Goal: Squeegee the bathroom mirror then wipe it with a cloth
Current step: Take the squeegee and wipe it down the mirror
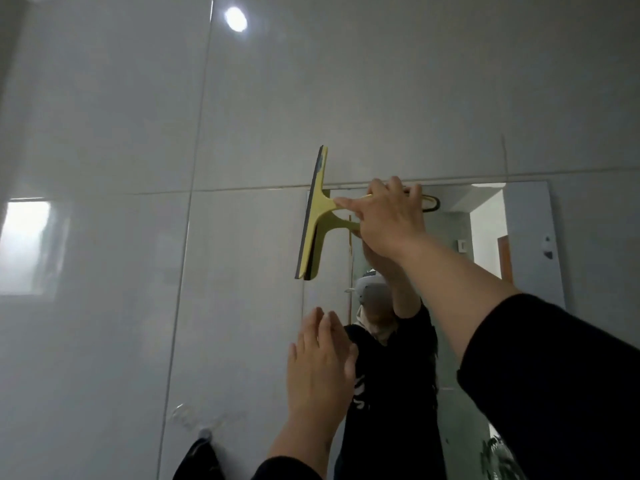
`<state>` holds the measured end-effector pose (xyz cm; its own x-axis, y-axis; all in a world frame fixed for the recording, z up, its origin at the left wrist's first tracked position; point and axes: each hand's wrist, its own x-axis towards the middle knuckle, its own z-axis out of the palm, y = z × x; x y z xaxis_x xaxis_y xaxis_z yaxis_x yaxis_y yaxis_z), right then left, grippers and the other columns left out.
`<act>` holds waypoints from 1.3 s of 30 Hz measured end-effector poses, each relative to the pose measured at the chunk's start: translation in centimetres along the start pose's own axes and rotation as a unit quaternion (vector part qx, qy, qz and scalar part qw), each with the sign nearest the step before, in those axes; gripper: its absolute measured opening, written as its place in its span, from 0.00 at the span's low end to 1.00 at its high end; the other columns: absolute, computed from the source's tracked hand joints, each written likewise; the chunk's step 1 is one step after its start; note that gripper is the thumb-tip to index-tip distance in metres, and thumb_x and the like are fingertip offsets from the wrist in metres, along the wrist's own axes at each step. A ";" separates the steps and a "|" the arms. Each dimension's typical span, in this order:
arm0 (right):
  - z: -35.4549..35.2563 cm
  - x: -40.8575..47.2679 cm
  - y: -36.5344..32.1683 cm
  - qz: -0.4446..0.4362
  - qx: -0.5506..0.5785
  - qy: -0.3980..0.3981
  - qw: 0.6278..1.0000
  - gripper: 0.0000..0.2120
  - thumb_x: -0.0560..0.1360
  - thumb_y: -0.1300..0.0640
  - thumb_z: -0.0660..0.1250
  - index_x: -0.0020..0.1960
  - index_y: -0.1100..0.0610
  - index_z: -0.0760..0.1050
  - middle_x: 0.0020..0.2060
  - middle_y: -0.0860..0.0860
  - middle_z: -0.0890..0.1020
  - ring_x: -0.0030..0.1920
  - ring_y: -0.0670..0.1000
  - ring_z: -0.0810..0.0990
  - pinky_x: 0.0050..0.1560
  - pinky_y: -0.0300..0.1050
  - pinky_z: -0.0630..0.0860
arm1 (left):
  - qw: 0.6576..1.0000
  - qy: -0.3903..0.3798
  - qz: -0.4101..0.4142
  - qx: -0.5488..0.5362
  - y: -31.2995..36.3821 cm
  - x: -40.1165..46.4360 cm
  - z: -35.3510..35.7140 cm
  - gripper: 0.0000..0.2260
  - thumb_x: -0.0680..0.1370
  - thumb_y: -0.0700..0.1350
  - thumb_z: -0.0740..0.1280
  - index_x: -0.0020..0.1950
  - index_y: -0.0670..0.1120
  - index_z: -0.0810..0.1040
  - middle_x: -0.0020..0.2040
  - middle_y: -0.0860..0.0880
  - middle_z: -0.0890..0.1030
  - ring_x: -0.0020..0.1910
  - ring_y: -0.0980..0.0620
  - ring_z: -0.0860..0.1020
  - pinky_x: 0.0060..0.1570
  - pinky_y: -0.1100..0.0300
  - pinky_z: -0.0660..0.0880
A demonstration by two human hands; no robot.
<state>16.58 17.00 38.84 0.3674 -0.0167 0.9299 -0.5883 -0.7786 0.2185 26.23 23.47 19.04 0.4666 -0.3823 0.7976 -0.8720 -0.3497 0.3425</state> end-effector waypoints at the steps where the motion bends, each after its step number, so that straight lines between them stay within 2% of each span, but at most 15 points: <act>1: 0.4 0.4 -0.3 0.001 -0.010 -0.002 1.000 0.25 0.79 0.58 0.55 0.69 0.33 0.62 0.58 0.52 0.74 0.60 0.56 0.67 0.56 0.56 0.61 | 1.000 -0.009 0.000 0.007 0.0 0.2 0.6 0.34 0.78 0.61 0.57 0.77 0.50 0.46 0.79 0.51 0.45 0.77 0.50 0.51 0.75 0.53 0.54; 4: 1.8 1.0 -0.8 -0.004 -0.041 -0.012 0.999 0.25 0.80 0.56 0.56 0.70 0.32 0.60 0.58 0.53 0.73 0.61 0.56 0.67 0.56 0.56 0.61 | 0.999 -0.025 -0.013 0.021 -0.1 0.6 1.9 0.37 0.77 0.62 0.58 0.77 0.50 0.43 0.78 0.49 0.38 0.77 0.49 0.47 0.75 0.53 0.53; 7: 2.5 0.9 -0.5 -0.014 -0.055 -0.011 0.998 0.25 0.80 0.56 0.56 0.70 0.32 0.58 0.55 0.52 0.73 0.59 0.56 0.67 0.54 0.55 0.62 | 0.999 -0.034 -0.027 0.014 0.1 0.5 2.6 0.40 0.77 0.58 0.63 0.77 0.49 0.39 0.77 0.49 0.33 0.77 0.49 0.41 0.75 0.53 0.54; 11: 2.1 -0.4 1.5 -0.008 -0.063 0.003 0.998 0.25 0.80 0.56 0.55 0.70 0.32 0.59 0.53 0.52 0.73 0.57 0.55 0.67 0.53 0.55 0.62 | 0.998 -0.035 -0.047 -0.005 0.4 0.6 2.9 0.42 0.76 0.53 0.67 0.77 0.50 0.39 0.77 0.50 0.33 0.77 0.50 0.39 0.74 0.53 0.59; 15: 0.5 -2.3 4.4 0.011 -0.056 -0.006 0.998 0.22 0.81 0.53 0.54 0.69 0.32 0.60 0.52 0.52 0.73 0.57 0.55 0.67 0.53 0.55 0.62 | 0.997 -0.046 -0.068 0.006 1.1 0.9 2.5 0.43 0.75 0.53 0.68 0.77 0.49 0.39 0.78 0.50 0.35 0.77 0.49 0.41 0.74 0.51 0.58; 19: -1.0 -3.9 7.1 0.038 -0.071 -0.028 0.996 0.24 0.79 0.56 0.55 0.69 0.32 0.60 0.56 0.54 0.73 0.61 0.56 0.66 0.55 0.55 0.62 | 0.996 -0.035 -0.078 0.034 1.8 0.9 2.5 0.42 0.76 0.51 0.68 0.77 0.46 0.41 0.78 0.46 0.38 0.78 0.47 0.44 0.74 0.51 0.56; 24: -2.1 -5.7 11.1 0.096 -0.094 -0.053 0.990 0.31 0.77 0.62 0.55 0.70 0.31 0.59 0.59 0.55 0.71 0.64 0.57 0.64 0.58 0.56 0.61 | 0.995 -0.020 -0.088 0.050 2.3 1.0 2.9 0.43 0.74 0.50 0.70 0.77 0.45 0.44 0.78 0.46 0.39 0.77 0.46 0.50 0.72 0.51 0.60; 27: -2.9 -6.9 13.1 0.137 -0.099 -0.068 0.983 0.31 0.77 0.61 0.55 0.71 0.31 0.57 0.58 0.56 0.72 0.62 0.57 0.66 0.58 0.56 0.62 | 0.995 -0.011 -0.088 0.050 2.1 1.0 3.1 0.43 0.74 0.50 0.71 0.77 0.45 0.45 0.78 0.47 0.39 0.77 0.46 0.55 0.70 0.50 0.64; 32: -3.5 -8.6 15.9 0.203 -0.043 -0.078 0.975 0.26 0.79 0.58 0.54 0.71 0.34 0.59 0.56 0.57 0.74 0.57 0.60 0.73 0.51 0.52 0.69 | 0.994 -0.005 -0.084 0.063 2.0 0.9 3.4 0.42 0.74 0.50 0.71 0.77 0.45 0.46 0.78 0.47 0.38 0.77 0.46 0.54 0.69 0.49 0.65; 35: -3.5 -9.5 16.5 0.245 -0.017 -0.101 0.964 0.25 0.79 0.56 0.53 0.72 0.34 0.58 0.58 0.57 0.76 0.56 0.62 0.75 0.45 0.47 0.68 | 0.995 0.000 -0.086 0.055 2.0 1.0 3.4 0.43 0.73 0.49 0.72 0.77 0.44 0.47 0.77 0.48 0.38 0.76 0.45 0.55 0.69 0.47 0.66; 39: -3.0 -11.3 15.5 0.291 0.040 -0.097 0.951 0.24 0.80 0.54 0.51 0.74 0.38 0.56 0.57 0.57 0.78 0.55 0.61 0.76 0.44 0.46 0.68 | 0.996 0.006 -0.081 0.034 1.6 0.9 3.5 0.42 0.72 0.50 0.73 0.77 0.45 0.49 0.78 0.49 0.40 0.76 0.45 0.56 0.67 0.46 0.68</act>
<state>1.15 6.97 32.61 0.1273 -0.5680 0.8131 -0.6790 -0.6475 -0.3460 25.75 19.55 18.63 0.5977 -0.3059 0.7411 -0.7736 -0.4629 0.4328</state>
